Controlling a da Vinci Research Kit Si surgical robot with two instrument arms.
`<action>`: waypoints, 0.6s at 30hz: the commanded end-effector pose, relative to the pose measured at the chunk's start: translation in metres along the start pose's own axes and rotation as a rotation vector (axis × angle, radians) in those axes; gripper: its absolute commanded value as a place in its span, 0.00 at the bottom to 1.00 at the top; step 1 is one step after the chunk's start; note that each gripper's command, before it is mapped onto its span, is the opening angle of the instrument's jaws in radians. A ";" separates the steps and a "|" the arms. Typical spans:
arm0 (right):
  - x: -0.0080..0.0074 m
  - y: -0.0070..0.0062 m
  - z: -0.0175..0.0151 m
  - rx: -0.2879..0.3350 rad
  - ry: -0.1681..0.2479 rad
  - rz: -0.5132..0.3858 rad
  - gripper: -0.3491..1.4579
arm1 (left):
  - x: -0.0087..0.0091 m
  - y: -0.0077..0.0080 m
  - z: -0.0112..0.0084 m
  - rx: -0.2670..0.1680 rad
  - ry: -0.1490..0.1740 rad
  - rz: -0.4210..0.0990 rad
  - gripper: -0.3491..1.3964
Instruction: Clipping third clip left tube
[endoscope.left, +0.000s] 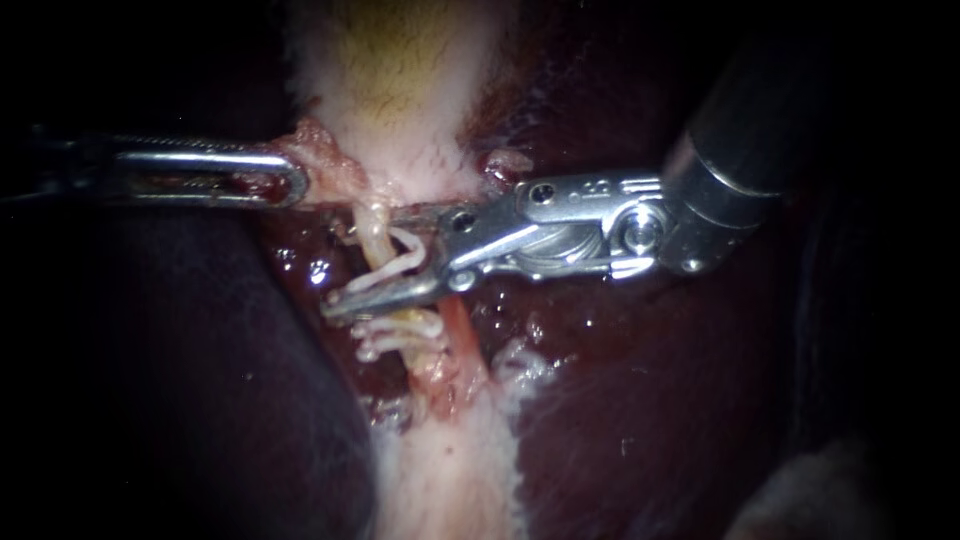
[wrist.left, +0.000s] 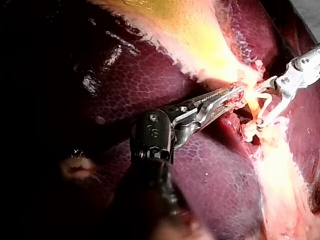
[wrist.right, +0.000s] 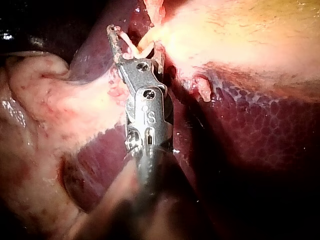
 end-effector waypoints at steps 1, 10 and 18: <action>0.0003 -0.0002 -0.0001 0.006 0.008 -0.001 0.47 | 0.0000 0.0000 -0.0001 -0.001 0.000 0.000 0.00; 0.0021 -0.0018 -0.0003 0.031 0.039 -0.001 0.45 | 0.0000 0.0000 -0.0001 -0.002 -0.001 0.000 0.00; 0.0017 -0.0019 -0.0013 0.038 0.038 0.033 0.28 | 0.0000 -0.0002 -0.0001 -0.002 -0.001 0.000 0.00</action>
